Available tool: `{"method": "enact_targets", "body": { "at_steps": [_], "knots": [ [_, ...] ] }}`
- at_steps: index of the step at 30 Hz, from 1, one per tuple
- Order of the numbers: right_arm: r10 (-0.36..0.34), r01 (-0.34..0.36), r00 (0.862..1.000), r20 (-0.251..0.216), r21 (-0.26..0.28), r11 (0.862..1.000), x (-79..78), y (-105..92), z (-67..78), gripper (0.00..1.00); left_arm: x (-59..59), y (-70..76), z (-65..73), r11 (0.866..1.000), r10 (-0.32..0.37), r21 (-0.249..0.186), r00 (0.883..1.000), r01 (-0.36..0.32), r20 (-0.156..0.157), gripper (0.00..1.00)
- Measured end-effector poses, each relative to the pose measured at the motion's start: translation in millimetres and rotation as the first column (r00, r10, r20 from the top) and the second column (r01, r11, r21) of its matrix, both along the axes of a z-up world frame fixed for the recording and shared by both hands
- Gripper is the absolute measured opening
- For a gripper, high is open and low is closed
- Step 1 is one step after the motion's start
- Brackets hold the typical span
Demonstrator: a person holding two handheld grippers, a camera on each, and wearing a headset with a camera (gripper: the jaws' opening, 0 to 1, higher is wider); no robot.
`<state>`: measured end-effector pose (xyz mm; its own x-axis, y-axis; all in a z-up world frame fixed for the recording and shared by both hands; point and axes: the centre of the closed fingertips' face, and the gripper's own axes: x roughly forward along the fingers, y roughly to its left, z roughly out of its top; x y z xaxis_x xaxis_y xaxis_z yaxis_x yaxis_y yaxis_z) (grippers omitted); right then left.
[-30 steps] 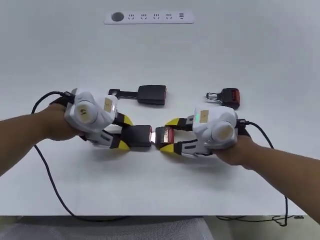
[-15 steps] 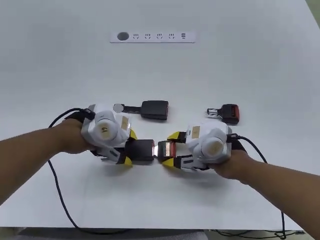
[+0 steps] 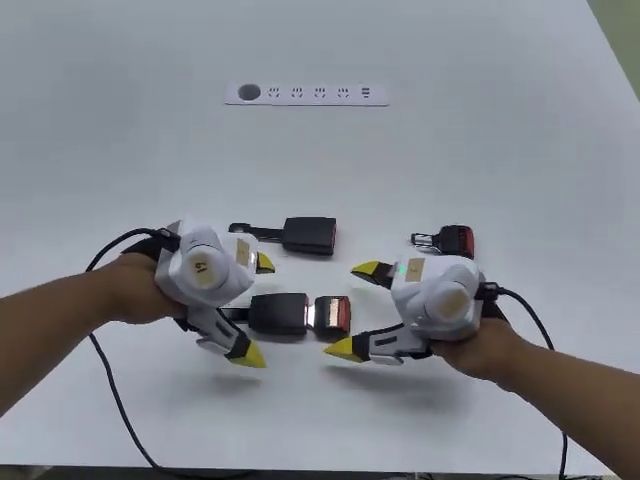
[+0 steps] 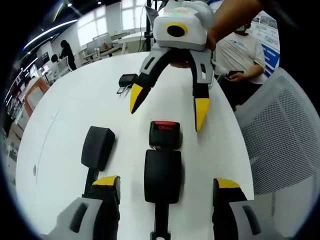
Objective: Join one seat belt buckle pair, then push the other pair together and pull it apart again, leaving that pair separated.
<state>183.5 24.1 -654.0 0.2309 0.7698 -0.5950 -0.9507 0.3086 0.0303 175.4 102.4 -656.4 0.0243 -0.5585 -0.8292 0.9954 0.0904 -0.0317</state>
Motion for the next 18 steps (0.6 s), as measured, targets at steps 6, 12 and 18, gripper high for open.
{"method": "enact_targets", "body": {
  "at_steps": [6,12,18],
  "knots": [
    [-0.038,0.037,0.999,0.024,0.015,0.999,12.4,-24.6,20.6,0.66,15.0,-8.4,25.1,1.000,0.018,-0.025,0.999,-0.018,0.035,0.82],
    [-0.054,0.054,0.998,0.020,0.031,0.998,25.9,-45.1,25.0,0.69,40.0,-11.5,33.3,0.999,0.031,-0.032,0.998,-0.030,0.060,0.83],
    [-0.066,0.065,0.997,0.037,0.014,0.998,44.1,-70.3,25.9,0.69,58.7,-21.4,40.1,0.999,0.016,-0.030,0.997,-0.014,0.081,0.83]
  ]
}}
